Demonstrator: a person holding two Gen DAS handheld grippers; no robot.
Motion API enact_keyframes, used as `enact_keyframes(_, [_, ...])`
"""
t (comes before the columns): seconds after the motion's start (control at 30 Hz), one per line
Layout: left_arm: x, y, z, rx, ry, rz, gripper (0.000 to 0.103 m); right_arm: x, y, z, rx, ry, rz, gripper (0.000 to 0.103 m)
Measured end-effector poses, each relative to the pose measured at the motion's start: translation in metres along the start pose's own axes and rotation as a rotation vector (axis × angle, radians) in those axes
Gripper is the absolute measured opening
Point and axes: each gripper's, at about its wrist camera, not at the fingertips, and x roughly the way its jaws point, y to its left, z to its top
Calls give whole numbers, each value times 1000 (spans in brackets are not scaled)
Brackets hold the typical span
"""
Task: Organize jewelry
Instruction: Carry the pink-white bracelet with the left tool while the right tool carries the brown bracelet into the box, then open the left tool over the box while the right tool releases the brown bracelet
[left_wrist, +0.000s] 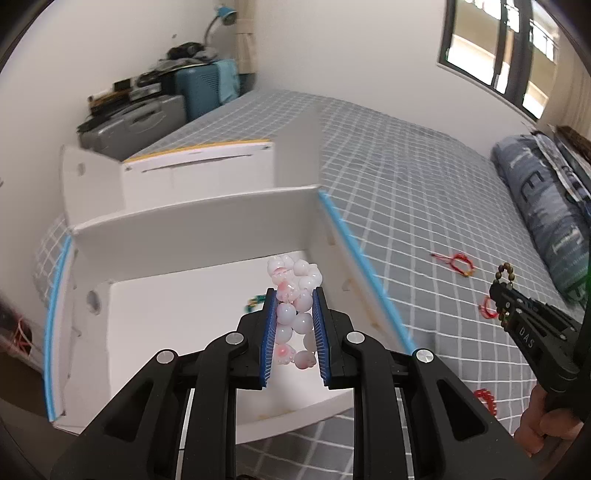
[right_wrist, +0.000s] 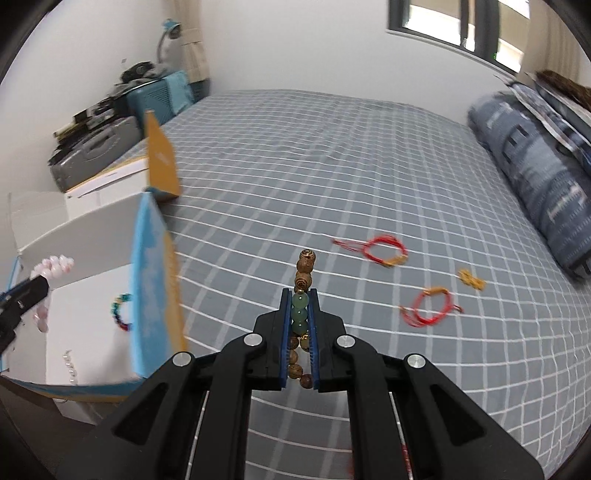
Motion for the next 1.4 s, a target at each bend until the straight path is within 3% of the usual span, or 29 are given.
enact_keyframes(0.3, [-3,62,-7,-78,6,86,19,6,92,13,-113,-14,96,7])
enact_keyframes(0.57, [-3,104,-14,-133,20,149,19,15,150,11,-203,-8,141,7])
enact_keyframes(0.87, [31,130,-29,-153,122,236,19,51,203,1,-303,79,168,7])
enact_keyframes(1.0, [49,139,-32,-169,187,212,19,70,209,-4,-315,144,178,7])
enact_keyframes(1.17, [52,144,-31,-179,195,219,19,78,207,-2,-308,198,189,7])
enact_keyframes(1.4, [57,139,-31,-172,220,223,20,77,208,-5,-319,206,185,9])
